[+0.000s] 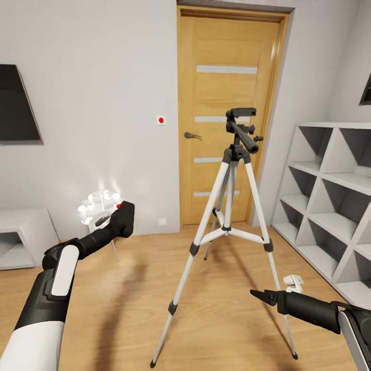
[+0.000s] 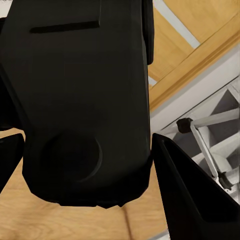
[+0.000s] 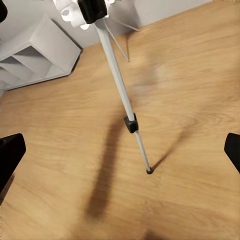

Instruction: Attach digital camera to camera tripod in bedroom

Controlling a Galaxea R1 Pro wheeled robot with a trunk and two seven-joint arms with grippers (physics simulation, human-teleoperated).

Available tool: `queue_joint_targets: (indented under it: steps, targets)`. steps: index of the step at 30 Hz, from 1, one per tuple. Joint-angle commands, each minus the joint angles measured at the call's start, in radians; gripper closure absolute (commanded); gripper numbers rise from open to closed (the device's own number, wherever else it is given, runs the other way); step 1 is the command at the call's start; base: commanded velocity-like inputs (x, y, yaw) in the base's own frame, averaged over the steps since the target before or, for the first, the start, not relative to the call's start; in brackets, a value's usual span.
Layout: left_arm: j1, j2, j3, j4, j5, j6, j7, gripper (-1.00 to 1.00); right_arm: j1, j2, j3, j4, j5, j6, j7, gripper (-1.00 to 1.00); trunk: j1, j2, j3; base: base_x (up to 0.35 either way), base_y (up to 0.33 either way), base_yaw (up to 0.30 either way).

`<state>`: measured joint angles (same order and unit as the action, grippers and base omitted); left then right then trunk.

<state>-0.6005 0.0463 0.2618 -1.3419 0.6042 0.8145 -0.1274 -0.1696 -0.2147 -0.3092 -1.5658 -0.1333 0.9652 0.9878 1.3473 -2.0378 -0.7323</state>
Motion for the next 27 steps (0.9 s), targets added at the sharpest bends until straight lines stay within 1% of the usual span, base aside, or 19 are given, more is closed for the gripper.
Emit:
queue_joint_targets:
  steps: [1, 27]
  targets:
    - [-0.001, 0.000, 0.002, 0.000, -0.005, 0.005, -0.009, 1.00, -0.001, 0.000, -0.001, 0.000, -0.003, 0.006, 0.001, -1.00, -0.004, 0.007, 0.002, 0.000, 0.000, 0.000]
    - [-0.001, 0.000, 0.002, 0.000, -0.004, 0.005, -0.010, 1.00, -0.001, 0.000, 0.001, 0.000, -0.003, 0.006, 0.000, -1.00, -0.104, 0.189, 0.084, 0.000, 0.000, 0.000]
